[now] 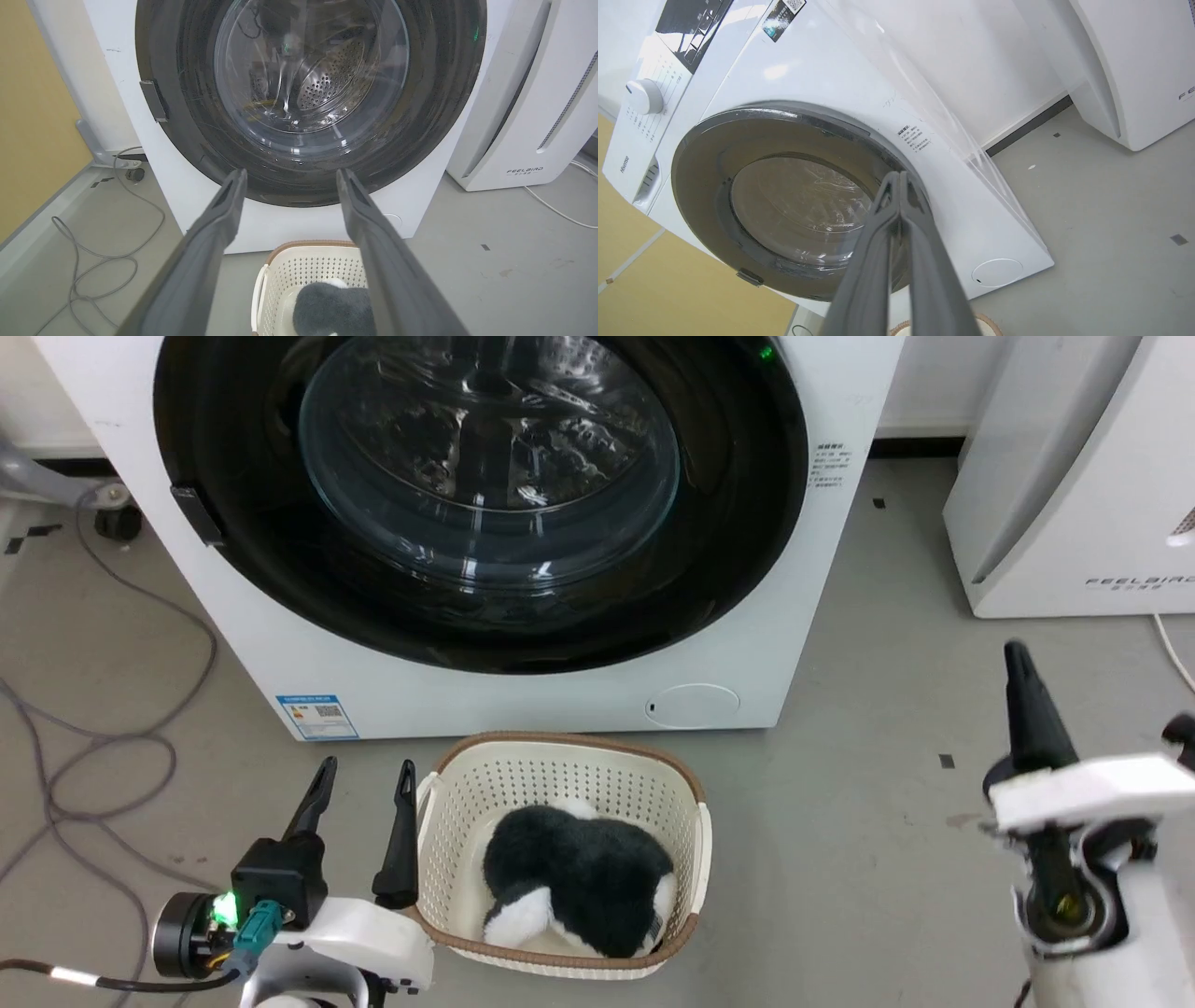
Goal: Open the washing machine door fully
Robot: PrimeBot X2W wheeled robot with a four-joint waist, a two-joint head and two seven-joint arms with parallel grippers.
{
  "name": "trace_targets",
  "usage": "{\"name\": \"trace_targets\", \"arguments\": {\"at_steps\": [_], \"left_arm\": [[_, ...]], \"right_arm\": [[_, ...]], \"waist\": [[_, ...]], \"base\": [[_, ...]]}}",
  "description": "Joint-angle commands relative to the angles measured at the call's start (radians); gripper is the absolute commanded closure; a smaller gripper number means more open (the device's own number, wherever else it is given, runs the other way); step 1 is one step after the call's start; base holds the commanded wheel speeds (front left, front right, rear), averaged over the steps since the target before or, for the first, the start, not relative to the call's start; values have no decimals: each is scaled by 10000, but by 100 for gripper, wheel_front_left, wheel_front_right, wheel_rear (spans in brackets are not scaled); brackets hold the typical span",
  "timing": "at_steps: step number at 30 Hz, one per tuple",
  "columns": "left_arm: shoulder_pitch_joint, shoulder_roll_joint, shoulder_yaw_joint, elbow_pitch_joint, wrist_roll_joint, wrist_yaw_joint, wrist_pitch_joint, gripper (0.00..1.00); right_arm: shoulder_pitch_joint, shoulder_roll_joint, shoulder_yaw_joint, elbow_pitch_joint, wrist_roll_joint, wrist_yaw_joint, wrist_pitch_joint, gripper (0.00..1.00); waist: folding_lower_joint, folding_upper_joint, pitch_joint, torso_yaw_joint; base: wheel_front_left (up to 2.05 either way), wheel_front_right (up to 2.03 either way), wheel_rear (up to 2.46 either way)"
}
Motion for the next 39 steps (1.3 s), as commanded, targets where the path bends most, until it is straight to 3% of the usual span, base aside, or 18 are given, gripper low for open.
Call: {"name": "trace_targets", "arguments": {"at_steps": [1, 17, 31, 39], "left_arm": [[-198, 83, -40, -35, -80, 15, -94, 0], [-665, 361, -245, -392, -354, 11, -418, 0], [-1150, 594, -368, -562, -662, 27, -719, 0], [-1387, 697, -453, -573, -817, 36, -906, 0]], "right_arm": [[-394, -66, -61, 195, 361, 5, 11, 100], [-4796, -755, 138, 3266, 2888, 6, 471, 100], [-8839, -1049, 2121, 6368, 2958, 6, 1714, 100], [-10037, -1215, 2953, 7349, 2996, 7, 2602, 100]], "waist": [[-1, 0, 66, -14], [-1, 0, 869, 51], [-1, 0, 1797, 231], [-1, 0, 2210, 334]], "base": [[0, 0, 0], [0, 0, 0], [0, 0, 0], [0, 0, 0]]}}
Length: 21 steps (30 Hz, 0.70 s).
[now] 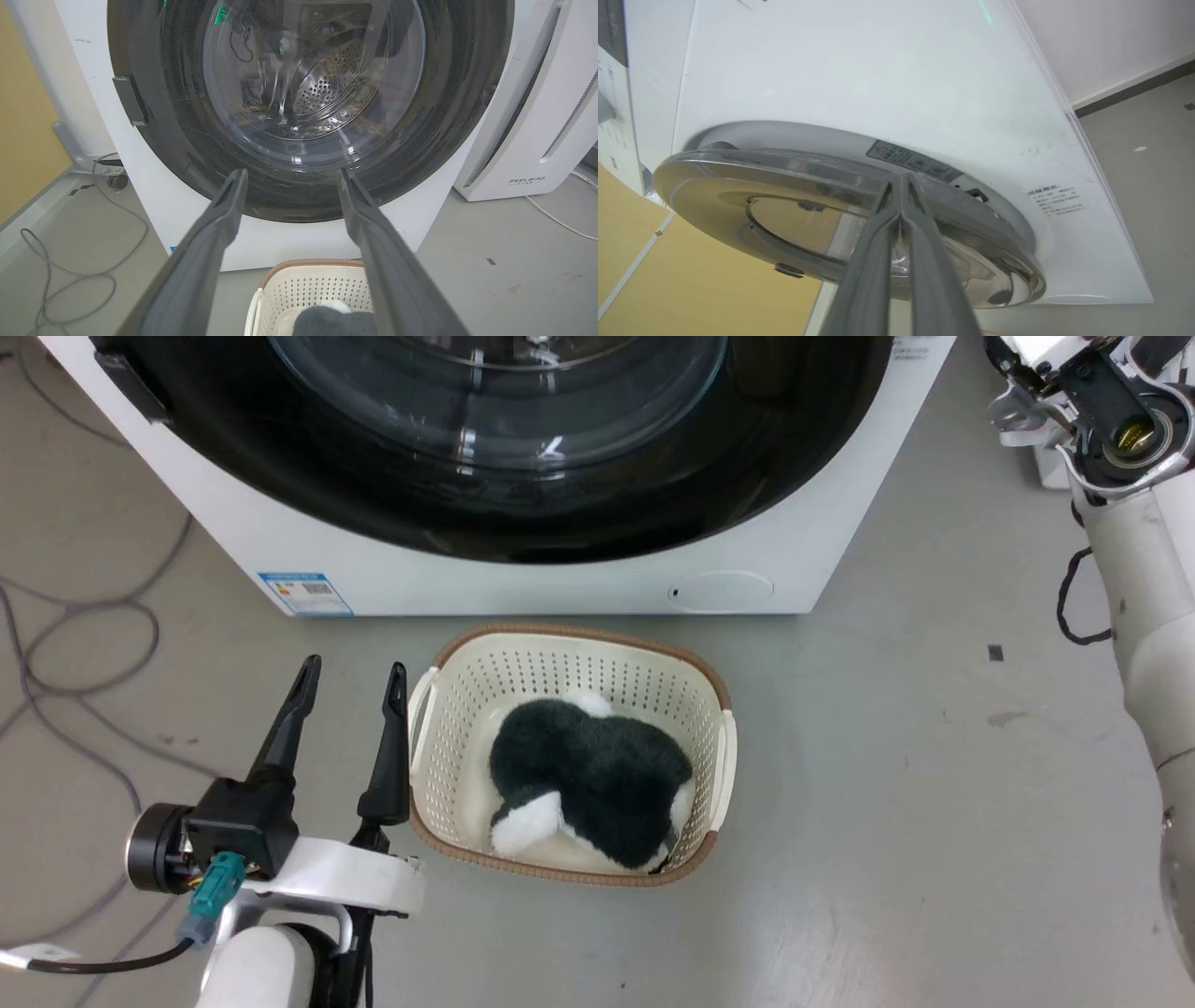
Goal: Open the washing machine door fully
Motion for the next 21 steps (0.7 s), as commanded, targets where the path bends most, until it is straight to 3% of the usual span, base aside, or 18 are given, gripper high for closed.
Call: {"name": "trace_targets", "arguments": {"at_steps": [1, 13, 21], "left_arm": [[-232, 92, -15, -43, -70, 26, -106, 0], [-550, 194, -111, -56, -332, 33, -376, 0], [-790, 212, -194, -6, -469, 26, -550, 0]], "right_arm": [[-450, -50, 107, 328, 204, 7, 66, 100], [-2254, 129, 448, 1571, 259, 7, 870, 100], [-3518, 207, 531, 2399, 163, 8, 2492, 100]], "waist": [[-1, 0, 129, 25], [-1, 0, 831, 144], [-1, 0, 1248, 186]], "base": [[0, 0, 0], [0, 0, 0], [0, 0, 0]]}}
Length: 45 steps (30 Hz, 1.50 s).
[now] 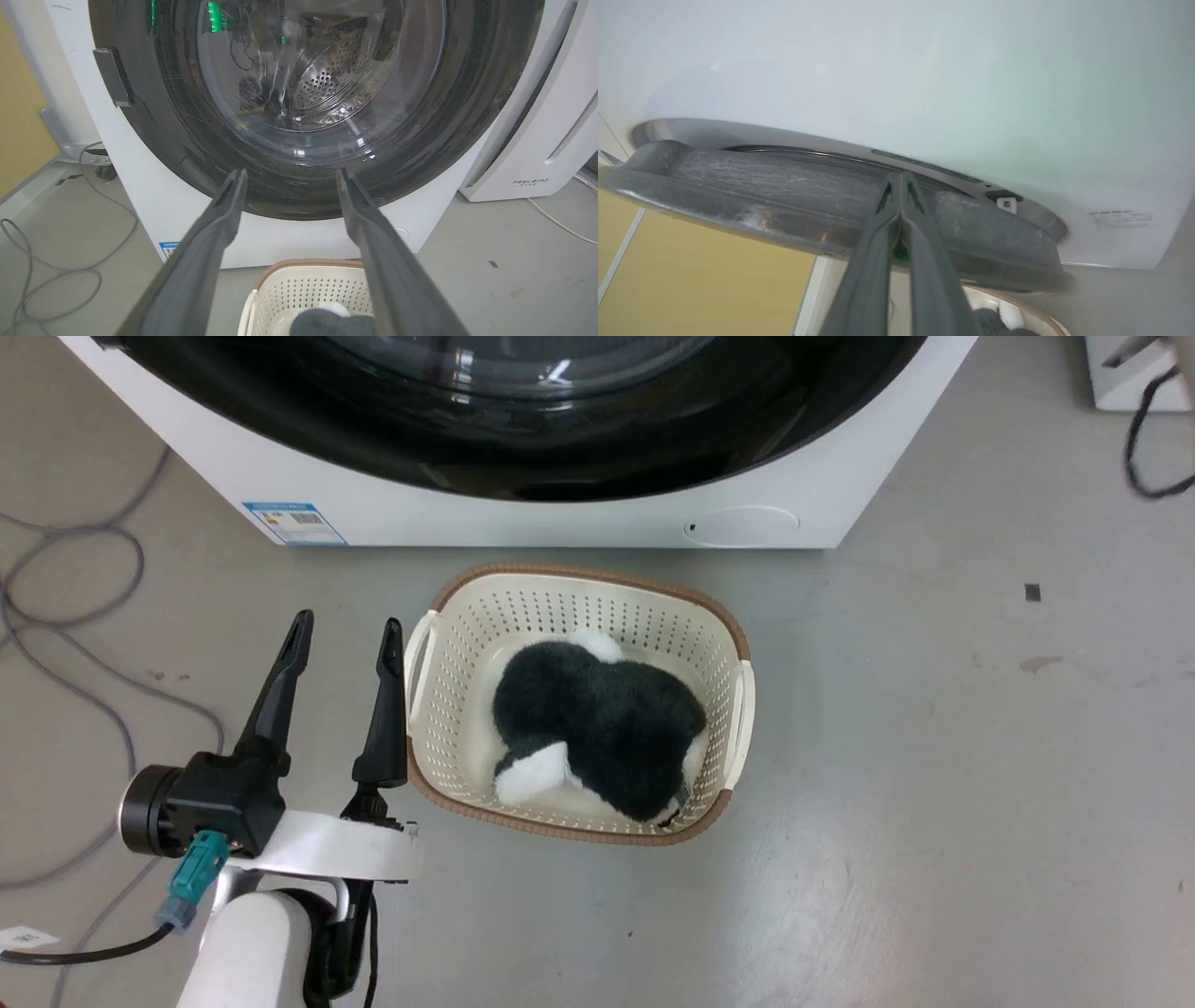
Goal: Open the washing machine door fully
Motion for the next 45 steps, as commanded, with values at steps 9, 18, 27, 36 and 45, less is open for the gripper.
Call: {"name": "trace_targets", "arguments": {"at_steps": [9, 18, 27, 36, 45], "left_arm": [[-390, 24, -45, 65, -86, -38, -211, 0], [-375, -116, 5, 147, 2, -84, -211, 0], [-100, -192, -6, 416, 165, -125, -212, 0], [529, -186, -152, 775, 271, -65, -211, 0], [1149, -167, -321, 929, 304, 101, -49, 0]], "right_arm": [[-1159, 139, -110, 803, -300, 10, 1949, 100], [-958, 259, -532, 803, -947, 10, 3123, 100], [-156, 409, -927, 803, -1335, 10, 3803, 100], [1133, 643, -1061, 803, -1241, 10, 4369, 100], [2571, 820, -1047, 76, -759, 10, 4998, 100]], "waist": [[-1, 0, 269, 54], [-1, 0, 71, 119], [-1, 0, -655, 159], [-1, 0, -1796, 199], [-1, 0, -2708, 176]], "base": [[0, 0, 0], [0, 0, 0], [0, 0, 0], [0, 0, 0], [0, 0, 0]]}}
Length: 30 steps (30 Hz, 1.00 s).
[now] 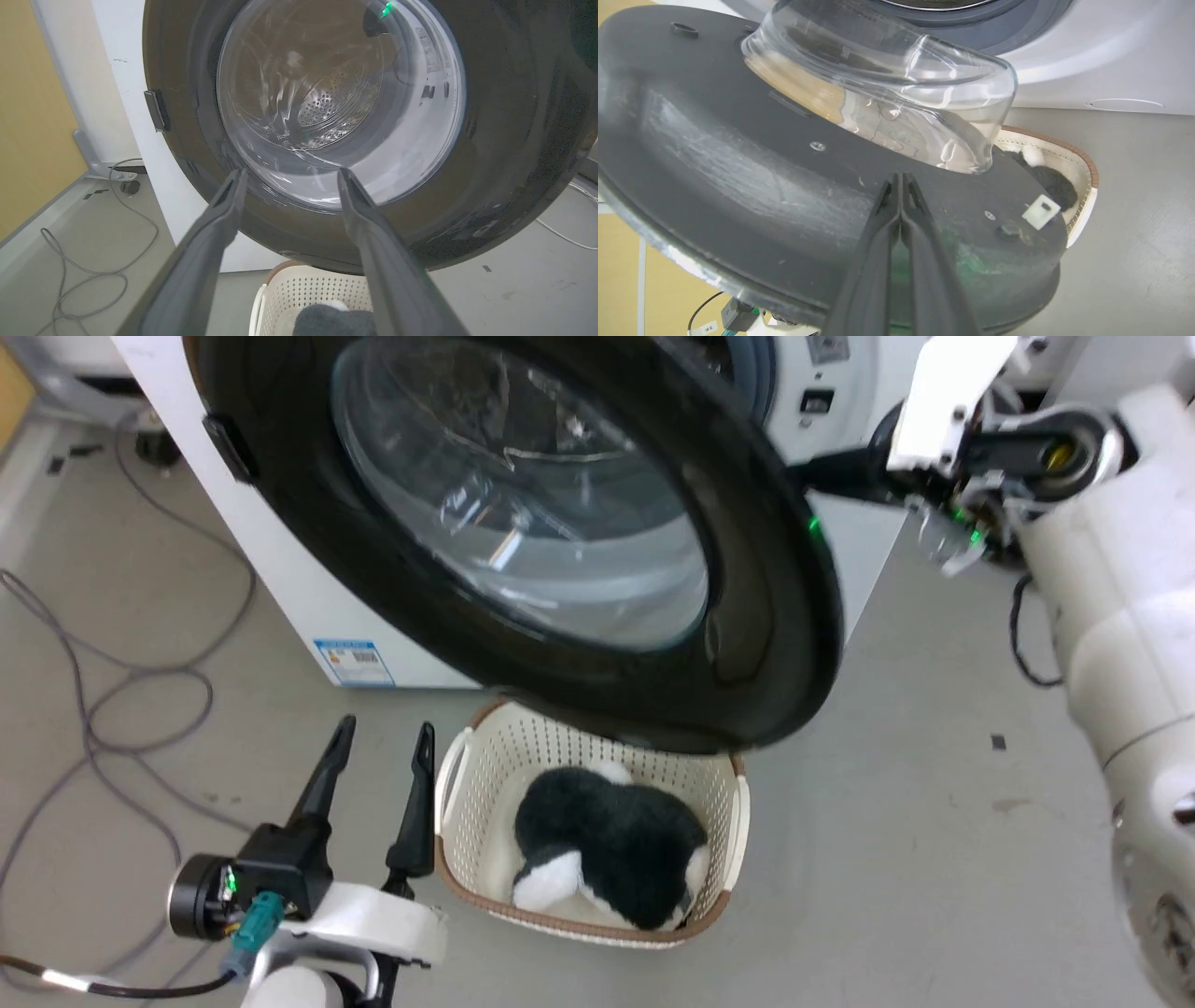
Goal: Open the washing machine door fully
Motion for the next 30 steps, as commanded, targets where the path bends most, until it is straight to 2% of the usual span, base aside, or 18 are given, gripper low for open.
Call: {"name": "trace_targets", "arguments": {"at_steps": [1, 11, 22, 23, 30], "left_arm": [[152, 23, -45, 11, 33, 75, 26, 0], [684, 17, -225, 23, -18, 197, 245, 0], [860, 41, -392, 112, -78, 238, 314, 0], [840, 56, -423, 140, -98, 236, 311, 0], [810, 42, -507, 220, -142, 264, 288, 0]], "right_arm": [[358, 116, 8, -186, 124, 10, 101, 100], [2185, 234, 199, -1864, 628, 10, 1111, 100], [3801, 329, 314, -3795, 1159, 10, 1980, 100], [4172, 334, 489, -4313, 1549, 10, 2241, 100], [4923, 336, 1230, -5214, 2413, 10, 2402, 100]], "waist": [[1, -1, -229, -23], [1, -1, -892, -9], [1, -1, -1015, 25], [1, -1, -1015, 58], [1, -1, -1033, 83]], "base": [[0, 0, 0], [0, 0, 0], [0, 0, 0], [0, 0, 0], [0, 0, 0]]}}
